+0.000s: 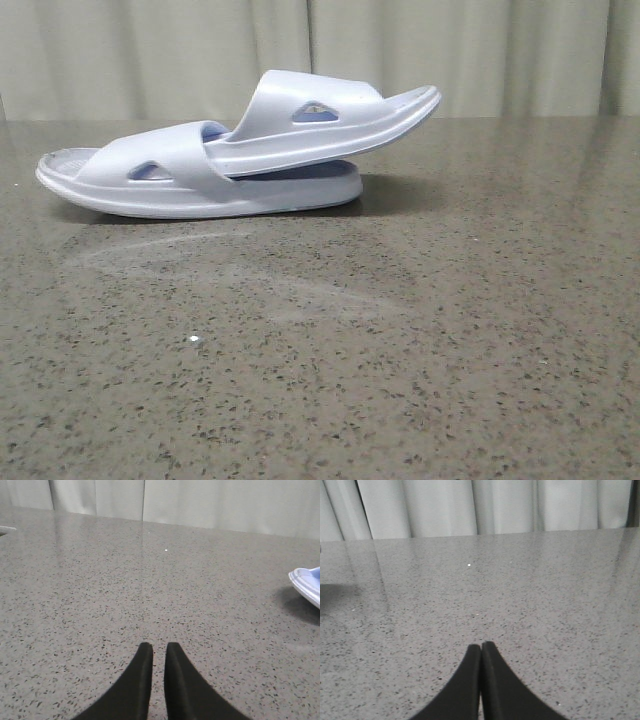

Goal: Insert blue slippers together front up

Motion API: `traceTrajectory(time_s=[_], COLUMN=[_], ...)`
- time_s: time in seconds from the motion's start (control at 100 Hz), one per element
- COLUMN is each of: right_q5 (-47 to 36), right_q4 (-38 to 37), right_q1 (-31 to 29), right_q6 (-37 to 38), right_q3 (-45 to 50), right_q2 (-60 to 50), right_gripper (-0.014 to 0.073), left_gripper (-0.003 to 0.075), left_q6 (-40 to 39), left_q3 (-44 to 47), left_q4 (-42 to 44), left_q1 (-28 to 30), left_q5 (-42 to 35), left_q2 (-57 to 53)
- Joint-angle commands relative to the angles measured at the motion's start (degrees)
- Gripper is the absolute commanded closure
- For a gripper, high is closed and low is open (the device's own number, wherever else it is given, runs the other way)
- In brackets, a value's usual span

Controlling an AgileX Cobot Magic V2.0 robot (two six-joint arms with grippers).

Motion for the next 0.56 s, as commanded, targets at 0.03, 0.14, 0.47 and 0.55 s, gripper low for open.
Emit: traceTrajectory(time_s=[0.03, 0.14, 0.47, 0.55], right_q5=[-6.2, -6.2, -6.2, -6.2], right_q4=[-2.3, -2.3, -2.3, -2.3], right_q1=[-0.1, -0.1, -0.1, -0.1], right_q6=[0.2, 0.2, 0.2, 0.2], right_q3=[1.2, 1.2, 1.2, 1.2], right_q2=[-1.2, -1.2, -1.2, -1.2], right_gripper=[0.0673, 0.0673, 0.0673, 0.0673], left_gripper=[0.0705, 0.0705, 0.0705, 0.0705], left_q6=[-0.4, -0.4, -0.4, -0.4], left_q3=[0.5, 0.5, 0.5, 0.5], left_q4=[-0.5, -0.5, -0.5, -0.5], left_q1=[0.1, 0.1, 0.1, 0.1], left_q5=[-4.0, -4.0, -4.0, -4.0], left_q2=[-1.6, -1.6, -1.6, -1.6])
